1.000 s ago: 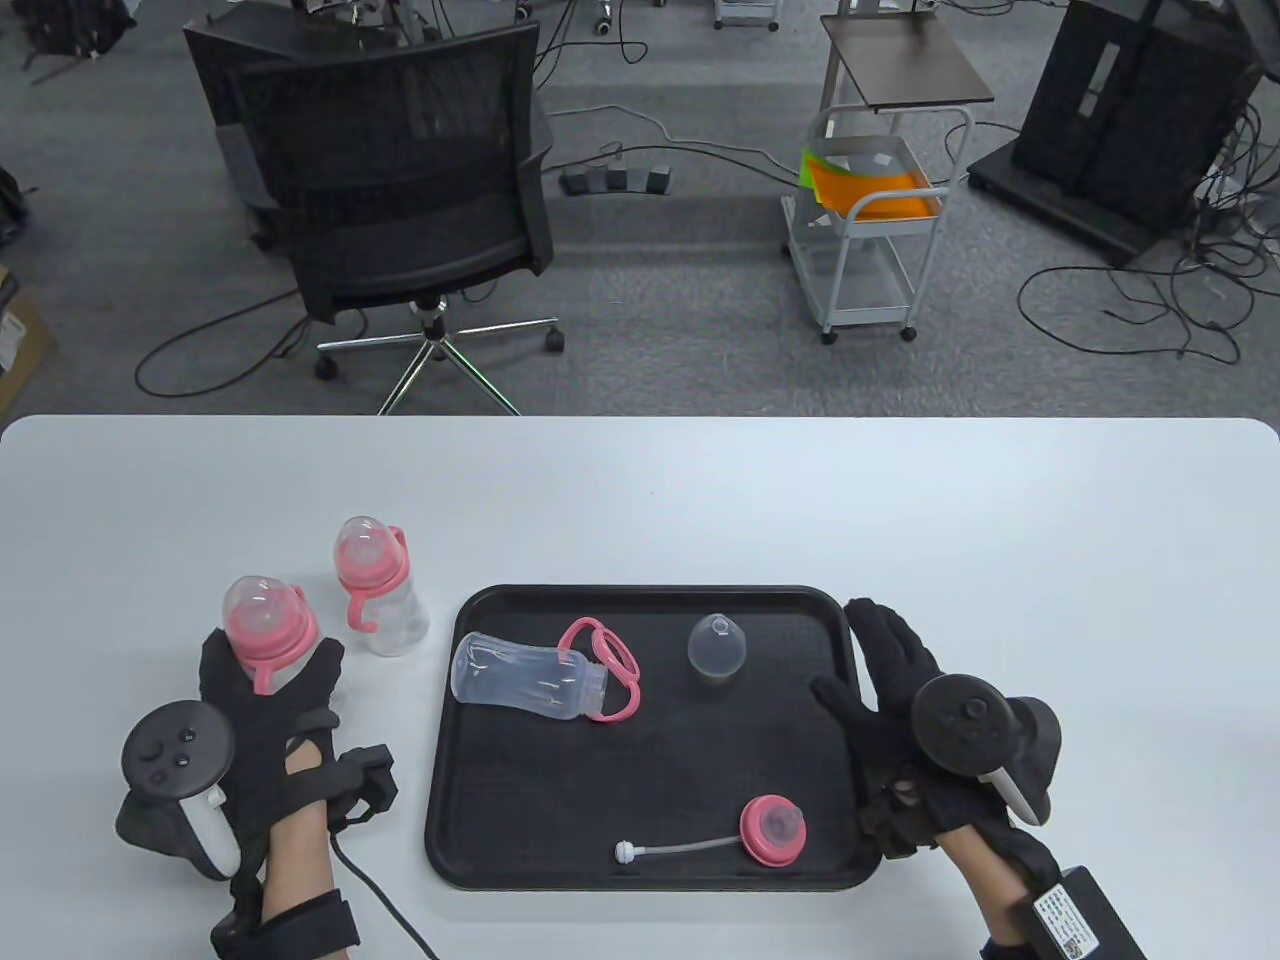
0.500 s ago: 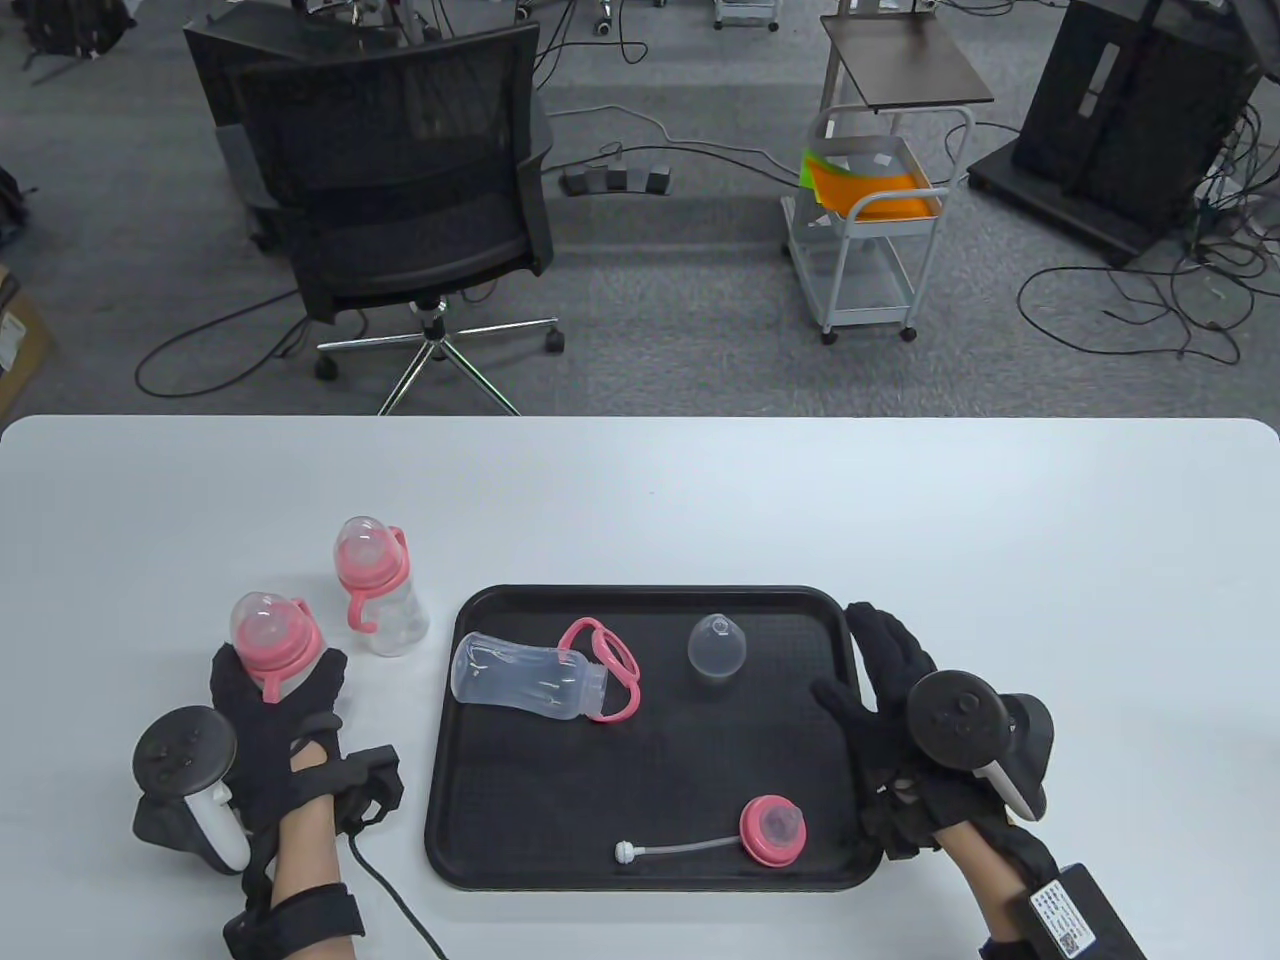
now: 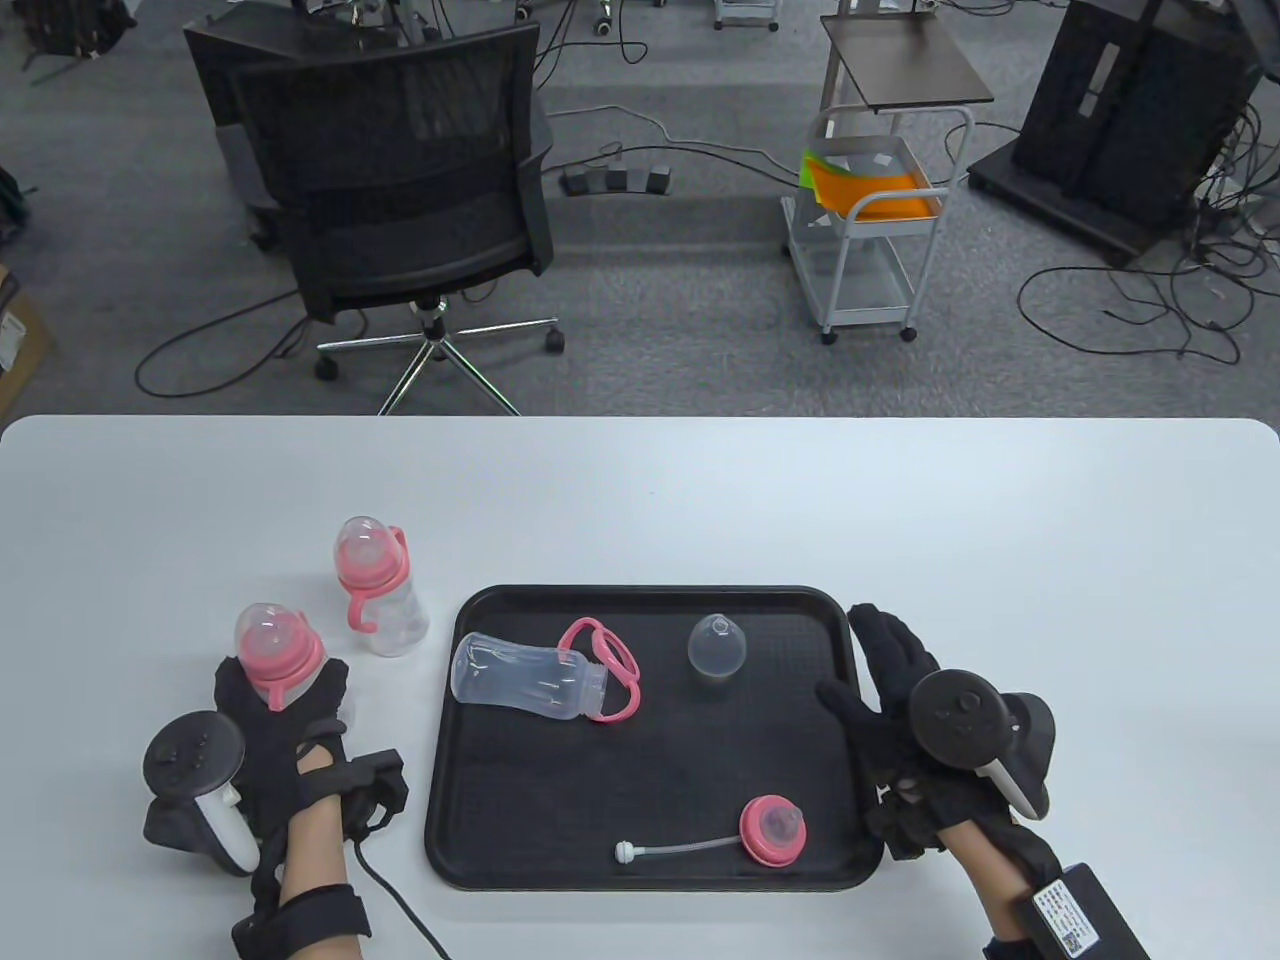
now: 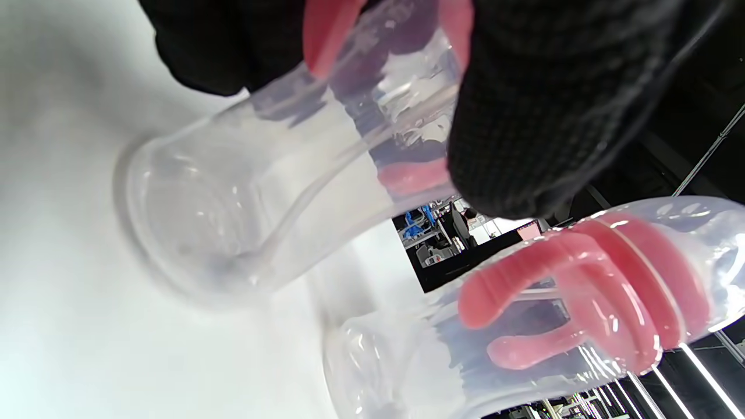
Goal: Assemble baby bottles from components
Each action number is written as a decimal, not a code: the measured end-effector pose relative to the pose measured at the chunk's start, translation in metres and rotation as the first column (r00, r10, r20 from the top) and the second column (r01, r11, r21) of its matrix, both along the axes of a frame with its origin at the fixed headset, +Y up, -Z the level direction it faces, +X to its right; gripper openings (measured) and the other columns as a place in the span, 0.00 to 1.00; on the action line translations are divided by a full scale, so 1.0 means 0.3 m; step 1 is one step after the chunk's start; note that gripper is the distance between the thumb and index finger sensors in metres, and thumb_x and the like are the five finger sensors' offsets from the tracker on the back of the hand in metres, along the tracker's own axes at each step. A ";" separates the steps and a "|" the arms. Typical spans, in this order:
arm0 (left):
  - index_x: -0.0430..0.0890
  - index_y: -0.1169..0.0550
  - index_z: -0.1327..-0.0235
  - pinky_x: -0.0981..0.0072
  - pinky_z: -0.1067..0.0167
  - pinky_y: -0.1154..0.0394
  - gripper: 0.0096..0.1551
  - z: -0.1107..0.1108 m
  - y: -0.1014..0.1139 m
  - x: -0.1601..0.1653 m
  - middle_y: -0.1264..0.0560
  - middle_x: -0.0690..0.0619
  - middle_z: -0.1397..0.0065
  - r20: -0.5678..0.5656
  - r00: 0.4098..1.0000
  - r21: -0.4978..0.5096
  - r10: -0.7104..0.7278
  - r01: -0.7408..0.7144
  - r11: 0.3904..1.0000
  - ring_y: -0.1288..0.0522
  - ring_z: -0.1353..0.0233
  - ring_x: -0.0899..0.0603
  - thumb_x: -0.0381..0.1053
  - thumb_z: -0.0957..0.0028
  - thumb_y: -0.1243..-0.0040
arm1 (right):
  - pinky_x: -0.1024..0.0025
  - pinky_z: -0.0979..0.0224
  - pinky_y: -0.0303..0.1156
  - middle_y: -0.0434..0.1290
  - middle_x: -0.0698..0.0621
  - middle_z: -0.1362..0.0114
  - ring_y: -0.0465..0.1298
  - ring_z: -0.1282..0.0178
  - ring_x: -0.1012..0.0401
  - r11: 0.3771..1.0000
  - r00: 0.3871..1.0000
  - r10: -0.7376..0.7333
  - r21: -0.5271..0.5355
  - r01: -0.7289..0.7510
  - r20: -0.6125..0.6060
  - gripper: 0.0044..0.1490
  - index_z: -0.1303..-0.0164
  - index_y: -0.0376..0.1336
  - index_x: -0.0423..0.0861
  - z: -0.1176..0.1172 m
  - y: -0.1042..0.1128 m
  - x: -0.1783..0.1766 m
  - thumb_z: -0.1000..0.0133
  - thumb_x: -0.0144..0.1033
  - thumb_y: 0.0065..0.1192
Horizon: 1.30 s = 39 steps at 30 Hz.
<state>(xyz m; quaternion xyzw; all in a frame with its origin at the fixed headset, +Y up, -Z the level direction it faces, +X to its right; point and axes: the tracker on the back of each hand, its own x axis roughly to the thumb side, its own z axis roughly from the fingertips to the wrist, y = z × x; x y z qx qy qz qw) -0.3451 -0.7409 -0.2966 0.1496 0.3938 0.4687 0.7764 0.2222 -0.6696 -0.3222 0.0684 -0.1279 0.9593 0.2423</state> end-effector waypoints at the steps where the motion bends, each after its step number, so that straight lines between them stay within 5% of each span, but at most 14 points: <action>1: 0.60 0.42 0.22 0.44 0.22 0.28 0.64 0.001 0.001 0.001 0.36 0.56 0.19 -0.001 1.000 0.002 0.008 -0.008 1.000 0.26 0.20 0.39 0.68 0.64 0.12 | 0.49 0.31 0.76 0.62 0.42 0.21 0.73 0.27 0.45 1.000 1.000 0.001 -0.003 -0.001 0.000 0.53 0.21 0.51 0.48 -0.001 -0.001 0.001 0.53 0.61 0.61; 22: 0.51 0.46 0.20 0.32 0.26 0.33 0.70 0.018 0.034 0.009 0.40 0.48 0.18 0.011 1.000 -0.023 -0.009 0.009 1.000 0.30 0.20 0.33 0.69 0.64 0.14 | 0.49 0.31 0.76 0.62 0.42 0.22 0.73 0.27 0.45 0.999 0.999 0.036 -0.033 -0.036 0.006 0.53 0.21 0.51 0.48 -0.009 -0.016 0.002 0.54 0.60 0.62; 29: 0.49 0.51 0.19 0.28 0.26 0.39 0.77 0.030 0.089 0.040 0.46 0.46 0.16 0.016 0.998 -0.017 -0.067 0.067 0.998 0.39 0.17 0.29 0.71 0.66 0.12 | 0.49 0.31 0.76 0.62 0.42 0.22 0.73 0.27 0.45 0.999 0.999 0.037 -0.039 -0.037 0.008 0.53 0.21 0.51 0.47 -0.011 -0.018 0.009 0.54 0.60 0.62; 36: 0.45 0.59 0.20 0.21 0.27 0.50 0.84 0.052 0.195 0.104 0.61 0.41 0.16 0.019 0.958 -0.016 -0.287 0.287 0.958 0.54 0.17 0.22 0.72 0.65 0.14 | 0.48 0.31 0.76 0.62 0.42 0.22 0.73 0.27 0.44 0.999 0.999 0.038 -0.036 -0.037 0.007 0.54 0.21 0.51 0.47 -0.011 -0.020 0.013 0.54 0.60 0.62; 39: 0.45 0.61 0.19 0.20 0.26 0.53 0.85 0.074 0.269 0.166 0.64 0.40 0.16 -0.006 0.887 0.001 -0.461 0.461 0.888 0.57 0.17 0.22 0.74 0.64 0.15 | 0.48 0.31 0.76 0.62 0.42 0.22 0.73 0.27 0.44 0.999 0.999 0.036 -0.037 -0.035 0.010 0.54 0.21 0.51 0.47 -0.012 -0.022 0.017 0.54 0.60 0.62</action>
